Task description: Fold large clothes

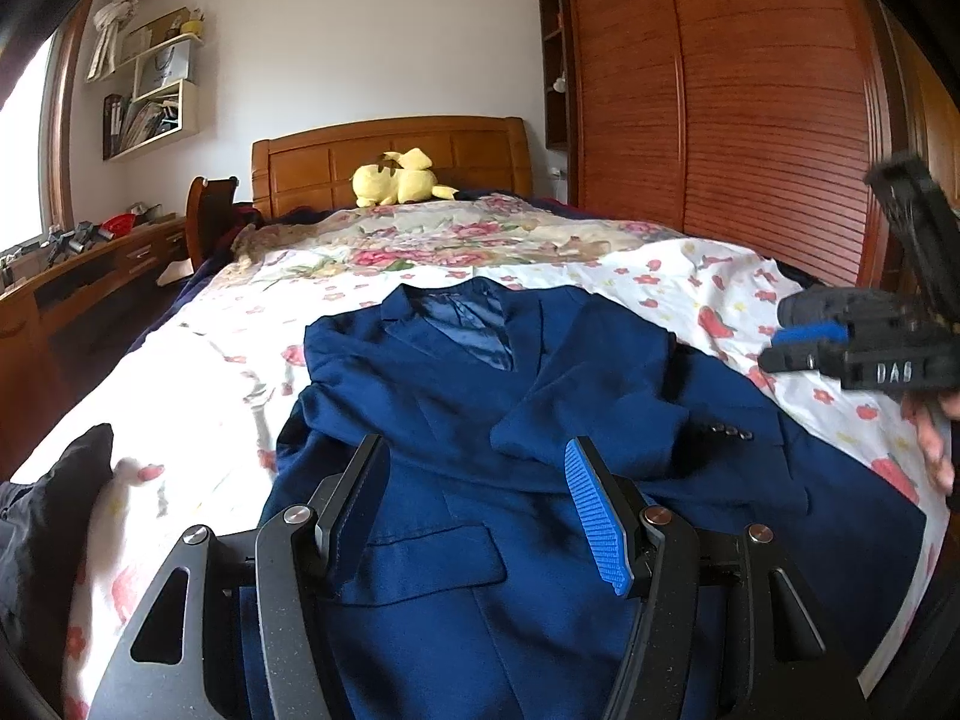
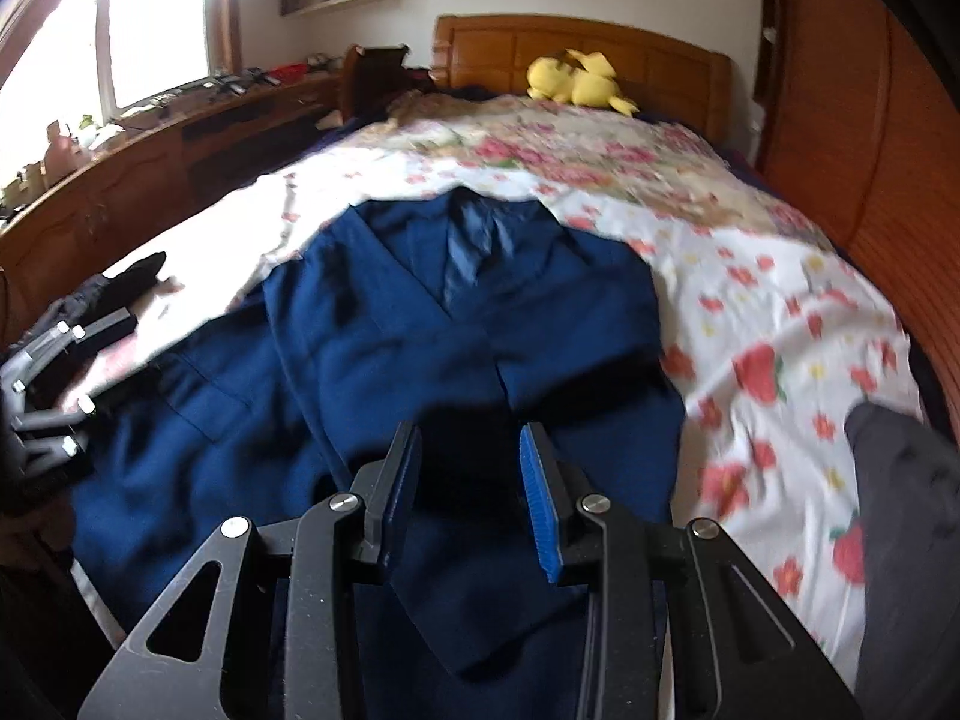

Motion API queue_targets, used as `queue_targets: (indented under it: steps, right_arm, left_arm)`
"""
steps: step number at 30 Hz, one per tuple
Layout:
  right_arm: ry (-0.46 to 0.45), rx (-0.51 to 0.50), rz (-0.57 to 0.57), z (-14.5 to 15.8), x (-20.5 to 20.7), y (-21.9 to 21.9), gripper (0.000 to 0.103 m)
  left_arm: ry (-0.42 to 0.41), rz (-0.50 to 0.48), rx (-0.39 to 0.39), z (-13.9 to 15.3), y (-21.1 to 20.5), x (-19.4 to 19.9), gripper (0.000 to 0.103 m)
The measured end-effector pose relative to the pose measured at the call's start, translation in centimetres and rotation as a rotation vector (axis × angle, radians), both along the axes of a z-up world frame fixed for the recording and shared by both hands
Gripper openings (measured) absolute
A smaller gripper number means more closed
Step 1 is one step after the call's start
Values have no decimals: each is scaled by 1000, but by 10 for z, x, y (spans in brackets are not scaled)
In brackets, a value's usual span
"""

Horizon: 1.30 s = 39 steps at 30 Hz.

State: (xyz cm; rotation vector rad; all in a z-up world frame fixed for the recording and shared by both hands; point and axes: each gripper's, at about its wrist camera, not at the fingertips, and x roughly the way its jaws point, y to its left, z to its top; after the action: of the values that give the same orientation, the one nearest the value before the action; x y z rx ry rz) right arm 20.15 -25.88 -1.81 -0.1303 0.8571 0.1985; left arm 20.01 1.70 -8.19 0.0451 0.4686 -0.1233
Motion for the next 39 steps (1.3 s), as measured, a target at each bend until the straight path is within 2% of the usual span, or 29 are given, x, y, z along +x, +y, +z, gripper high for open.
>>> queue_targets:
  steps: [7,13,16,26,32,39]
  right_arm:
    - [51,-17,-28,-45,-16,-16,37]
    - [52,-3,-59,-69,-27,-29,38]
    - [80,-4,-75,-78,-28,-34,38]
    - [71,66,-51,-68,-39,-53,38]
    - [32,11,-61,-57,-47,-64,38]
    - [3,-8,-57,-42,-61,-83,38]
  left_arm:
    - [25,-15,33,-7,-8,6,63]
    - [44,-28,41,-9,-17,10,63]
    - [47,-38,47,-9,-24,13,63]
    - [65,-81,68,-7,-55,29,63]
    - [131,-97,77,-5,-74,57,63]
    - [204,-163,146,1,-115,84,63]
